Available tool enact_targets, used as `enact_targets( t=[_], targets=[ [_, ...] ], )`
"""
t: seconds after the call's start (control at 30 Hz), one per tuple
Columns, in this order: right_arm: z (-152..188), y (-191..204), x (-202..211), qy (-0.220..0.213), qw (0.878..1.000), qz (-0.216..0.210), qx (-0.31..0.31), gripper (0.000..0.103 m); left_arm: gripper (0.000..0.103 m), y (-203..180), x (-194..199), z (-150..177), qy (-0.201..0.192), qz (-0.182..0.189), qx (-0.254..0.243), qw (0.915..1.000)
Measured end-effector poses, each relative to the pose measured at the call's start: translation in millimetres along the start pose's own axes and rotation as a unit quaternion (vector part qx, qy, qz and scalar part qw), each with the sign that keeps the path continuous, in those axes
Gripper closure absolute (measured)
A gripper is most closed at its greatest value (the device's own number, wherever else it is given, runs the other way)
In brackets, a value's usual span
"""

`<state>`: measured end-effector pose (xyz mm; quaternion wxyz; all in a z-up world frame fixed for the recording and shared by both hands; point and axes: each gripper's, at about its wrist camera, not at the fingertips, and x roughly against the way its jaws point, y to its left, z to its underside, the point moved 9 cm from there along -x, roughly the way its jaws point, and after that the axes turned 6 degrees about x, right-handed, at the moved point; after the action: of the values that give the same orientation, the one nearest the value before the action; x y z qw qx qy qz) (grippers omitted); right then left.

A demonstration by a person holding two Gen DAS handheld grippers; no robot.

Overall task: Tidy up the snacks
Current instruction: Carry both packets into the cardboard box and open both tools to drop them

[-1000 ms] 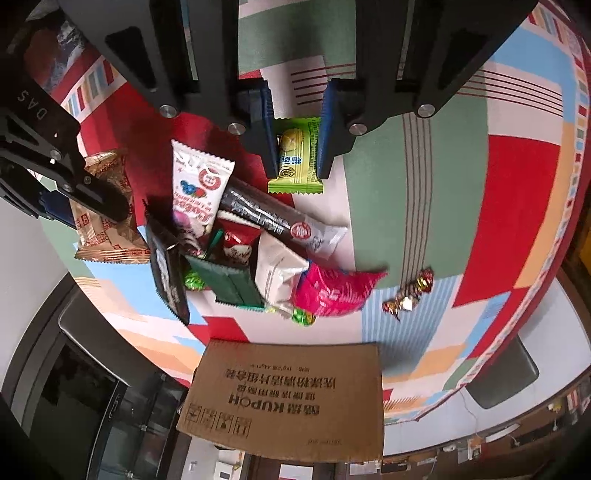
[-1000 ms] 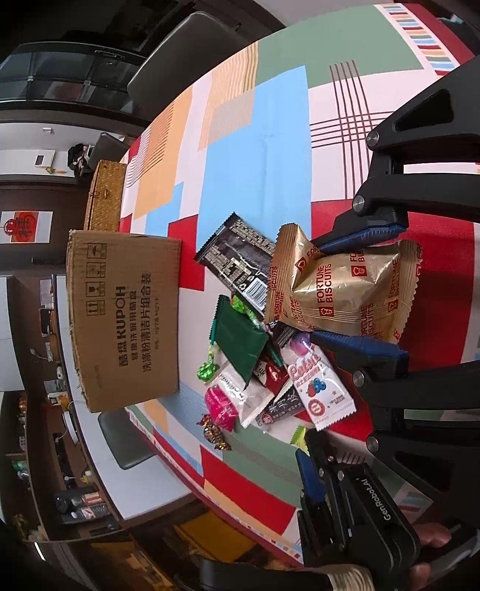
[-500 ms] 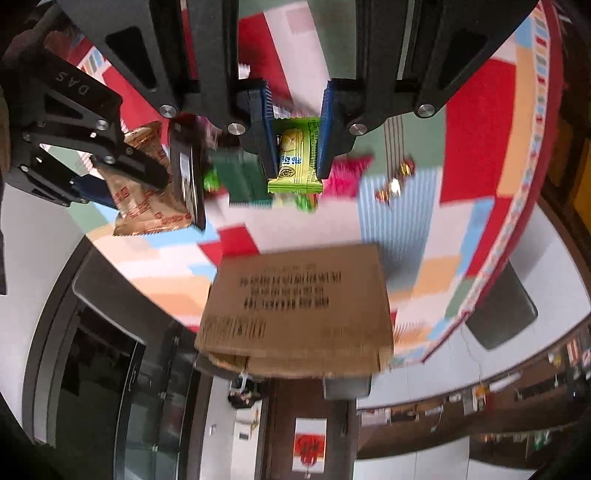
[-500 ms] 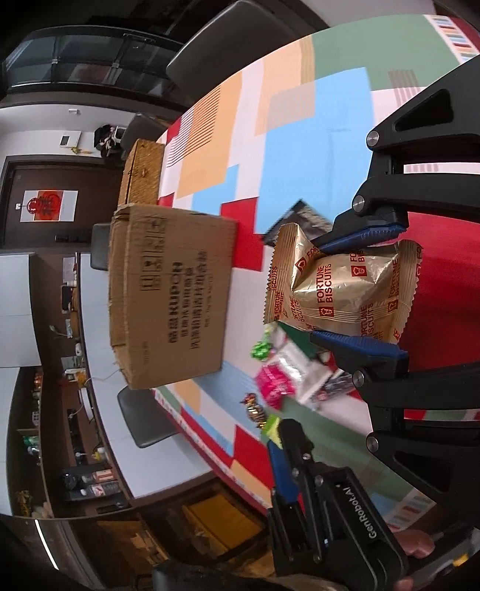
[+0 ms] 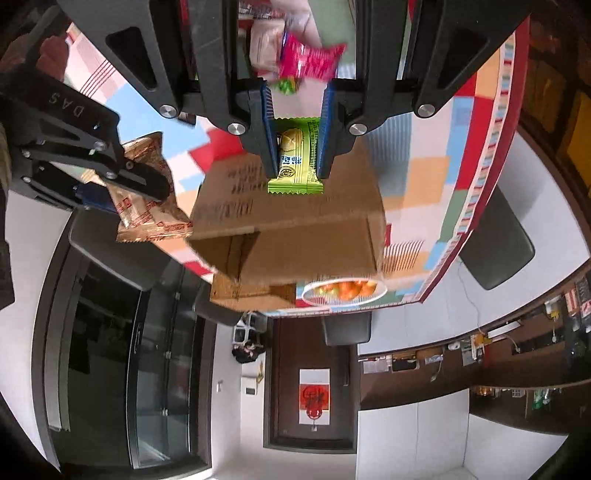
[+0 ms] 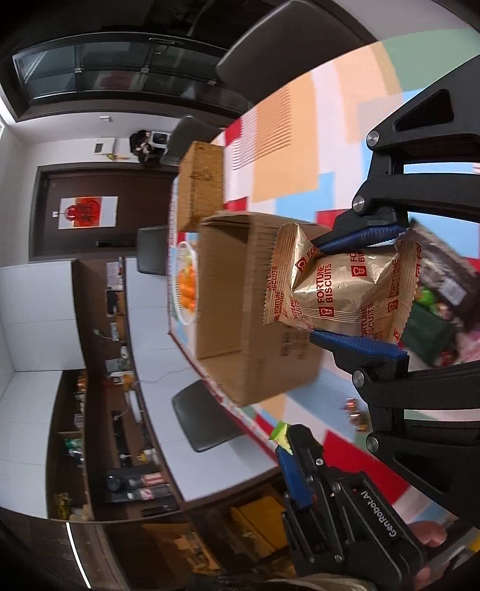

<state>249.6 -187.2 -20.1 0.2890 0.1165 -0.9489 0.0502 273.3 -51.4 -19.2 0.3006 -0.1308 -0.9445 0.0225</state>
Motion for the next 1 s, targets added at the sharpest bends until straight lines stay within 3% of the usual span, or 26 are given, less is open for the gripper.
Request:
enact_targets(
  t=[0.4,0.83,0.87,1.0],
  targets=[
    [-67.8,-18.3,-23.4,-0.031,1.000,0.003,-0.001,0.060,0.082,8.0,-29.6,-68.1,-0.015,0.011,-0.001,0.9998],
    [-96.3,-41.0,-92.4,0.025,0.999,-0.025,-0.017,0.060,0.081,14.4,-87.8,-99.8,0.031,0.014,0.013,0.9993],
    [-97.8,-42.4,-97.7,0.027,0.999,-0.026,-0.017,0.060,0.079,15.1,-92.4,-101.4,0.035,0.014,0.016,0.9992],
    [-99.9,-49.1,-113.0,0.037,0.999,-0.024,-0.023,0.056,0.052,20.7,-101.2,-103.5,0.035,0.001,0.024,0.9991]
  ],
)
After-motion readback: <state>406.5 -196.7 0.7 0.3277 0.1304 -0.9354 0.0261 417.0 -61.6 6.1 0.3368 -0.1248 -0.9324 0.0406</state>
